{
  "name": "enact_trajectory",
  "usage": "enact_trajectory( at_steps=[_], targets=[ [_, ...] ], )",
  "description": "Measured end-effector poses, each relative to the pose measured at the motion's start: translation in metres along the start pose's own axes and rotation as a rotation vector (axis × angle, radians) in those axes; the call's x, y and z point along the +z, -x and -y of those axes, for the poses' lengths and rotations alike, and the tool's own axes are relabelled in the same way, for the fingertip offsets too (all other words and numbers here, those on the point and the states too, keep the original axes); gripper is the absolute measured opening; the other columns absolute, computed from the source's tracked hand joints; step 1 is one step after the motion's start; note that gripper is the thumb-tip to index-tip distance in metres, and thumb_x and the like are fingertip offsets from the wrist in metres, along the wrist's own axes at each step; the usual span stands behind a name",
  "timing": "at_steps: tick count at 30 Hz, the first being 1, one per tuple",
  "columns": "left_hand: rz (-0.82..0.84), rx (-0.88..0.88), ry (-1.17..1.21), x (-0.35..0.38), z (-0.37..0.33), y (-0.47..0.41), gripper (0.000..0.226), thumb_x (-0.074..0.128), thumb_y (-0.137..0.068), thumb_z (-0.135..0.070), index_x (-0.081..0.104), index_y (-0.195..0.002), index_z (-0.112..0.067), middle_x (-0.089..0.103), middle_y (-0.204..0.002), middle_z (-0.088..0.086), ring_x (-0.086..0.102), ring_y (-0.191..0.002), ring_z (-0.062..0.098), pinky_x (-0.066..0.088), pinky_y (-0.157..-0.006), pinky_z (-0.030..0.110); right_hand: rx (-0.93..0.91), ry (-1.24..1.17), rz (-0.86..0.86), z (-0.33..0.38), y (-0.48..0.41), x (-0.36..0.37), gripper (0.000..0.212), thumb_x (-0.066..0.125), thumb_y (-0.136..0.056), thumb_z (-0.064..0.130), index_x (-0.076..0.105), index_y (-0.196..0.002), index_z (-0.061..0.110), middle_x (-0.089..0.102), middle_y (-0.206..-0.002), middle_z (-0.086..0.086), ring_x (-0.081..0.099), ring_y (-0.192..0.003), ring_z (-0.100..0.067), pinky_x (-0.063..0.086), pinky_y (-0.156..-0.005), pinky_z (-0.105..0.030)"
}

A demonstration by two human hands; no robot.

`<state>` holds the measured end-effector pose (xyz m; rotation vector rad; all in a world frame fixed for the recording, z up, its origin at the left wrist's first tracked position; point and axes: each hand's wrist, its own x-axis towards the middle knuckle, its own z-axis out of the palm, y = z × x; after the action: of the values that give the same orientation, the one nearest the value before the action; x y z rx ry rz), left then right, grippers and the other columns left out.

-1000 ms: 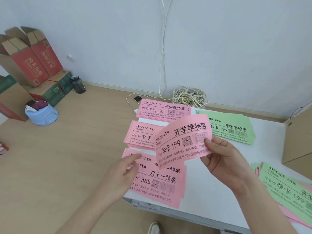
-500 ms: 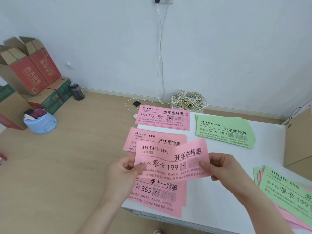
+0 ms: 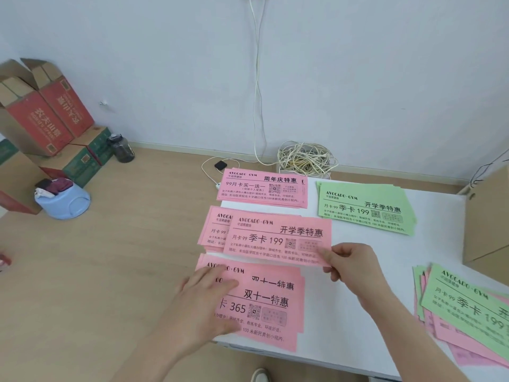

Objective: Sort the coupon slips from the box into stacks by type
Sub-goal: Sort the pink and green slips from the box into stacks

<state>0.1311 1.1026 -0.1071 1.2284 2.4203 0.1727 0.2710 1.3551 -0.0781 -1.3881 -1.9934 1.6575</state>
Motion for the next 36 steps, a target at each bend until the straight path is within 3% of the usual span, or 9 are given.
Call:
enact_trajectory(
  at_steps=[2,5,9,12,16,18,20,27,36],
  targets=[
    [-0.174,-0.044,0.153,-0.008,-0.002,-0.004,0.076,0.037,-0.071,-0.075,0.042,-0.137,-0.038,0.024,-0.15,-0.018,0.019,-0.139,0.008,0.018,-0.113,0.028,-0.002,0.0,0.028,0.006,-0.009,0.013,0.025,0.072,-0.085,0.018,0.067,-0.07,0.0,0.064,-0.054,-0.007,0.046,-0.036,-0.009,0.038,-0.041,-0.014],
    [-0.437,-0.129,0.336,-0.025,0.002,-0.023,0.057,0.06,-0.084,-0.05,0.047,-0.135,-0.03,0.036,-0.145,-0.013,0.028,-0.136,0.012,0.025,-0.108,0.027,-0.014,0.017,0.041,0.012,-0.024,0.028,0.028,0.073,-0.085,0.02,0.066,-0.071,-0.003,0.064,-0.055,-0.007,0.045,-0.037,-0.009,0.035,-0.039,-0.013],
    [-0.266,-0.263,0.306,-0.036,0.016,-0.065,0.087,0.071,-0.075,-0.052,0.026,-0.146,-0.032,0.01,-0.158,0.005,0.008,-0.145,0.022,0.015,-0.116,0.04,-0.019,0.133,0.03,0.016,-0.042,0.041,0.032,0.075,-0.083,0.026,0.065,-0.069,-0.001,0.062,-0.05,-0.002,0.044,-0.035,-0.007,0.032,-0.037,-0.012],
    [-0.153,-0.266,0.329,-0.033,0.024,-0.087,0.097,0.076,-0.068,-0.054,0.024,-0.147,-0.033,0.007,-0.158,0.007,0.011,-0.145,0.026,0.017,-0.116,0.041,-0.021,0.335,0.014,0.013,-0.049,0.049,0.036,0.075,-0.08,0.036,0.06,-0.06,0.009,0.06,-0.049,0.001,0.049,-0.04,-0.009,0.036,-0.044,-0.02],
    [-0.173,-0.198,0.26,-0.029,0.027,-0.096,0.087,0.077,-0.068,-0.05,0.035,-0.141,-0.03,0.026,-0.148,-0.001,0.039,-0.129,0.024,0.036,-0.106,0.039,-0.051,0.604,-0.044,0.008,-0.046,0.051,0.046,0.074,-0.074,0.054,0.051,-0.091,0.019,0.06,-0.084,0.004,0.058,-0.076,-0.017,0.04,-0.06,-0.029],
    [-0.176,-0.194,0.235,-0.029,0.026,-0.097,0.082,0.076,-0.07,-0.047,0.038,-0.141,-0.029,0.026,-0.149,-0.001,0.041,-0.127,0.023,0.037,-0.105,0.036,-0.118,0.66,0.015,0.006,-0.043,0.051,0.069,0.077,-0.07,0.054,0.043,-0.121,0.022,0.052,-0.11,-0.002,0.056,-0.099,-0.023,0.041,-0.074,-0.029],
    [-0.185,-0.184,0.205,-0.03,0.024,-0.098,0.076,0.075,-0.074,-0.044,0.04,-0.14,-0.027,0.03,-0.147,-0.001,0.044,-0.125,0.021,0.038,-0.102,0.033,-0.206,0.704,0.088,0.003,-0.04,0.055,0.087,0.079,-0.07,0.048,0.031,-0.139,0.025,0.045,-0.121,-0.006,0.049,-0.113,-0.025,0.04,-0.088,-0.031],
    [-0.218,-0.098,0.103,-0.031,0.017,-0.102,0.062,0.065,-0.085,-0.037,0.038,-0.141,-0.028,0.024,-0.154,0.002,0.037,-0.135,0.02,0.034,-0.105,0.032,-0.285,0.74,0.112,0.002,-0.042,0.06,0.074,0.069,-0.08,0.024,0.031,-0.144,0.023,0.043,-0.122,-0.007,0.046,-0.114,-0.027,0.039,-0.095,-0.029],
    [-0.271,-0.01,0.056,-0.028,0.003,-0.09,0.048,0.057,-0.089,-0.024,0.047,-0.136,-0.026,0.024,-0.154,0.003,0.02,-0.141,0.022,0.027,-0.111,0.034,-0.343,0.771,0.119,0.003,-0.028,0.021,0.072,0.064,-0.087,0.035,0.025,-0.147,0.028,0.044,-0.133,-0.003,0.043,-0.123,-0.023,0.036,-0.1,-0.03]
  ],
)
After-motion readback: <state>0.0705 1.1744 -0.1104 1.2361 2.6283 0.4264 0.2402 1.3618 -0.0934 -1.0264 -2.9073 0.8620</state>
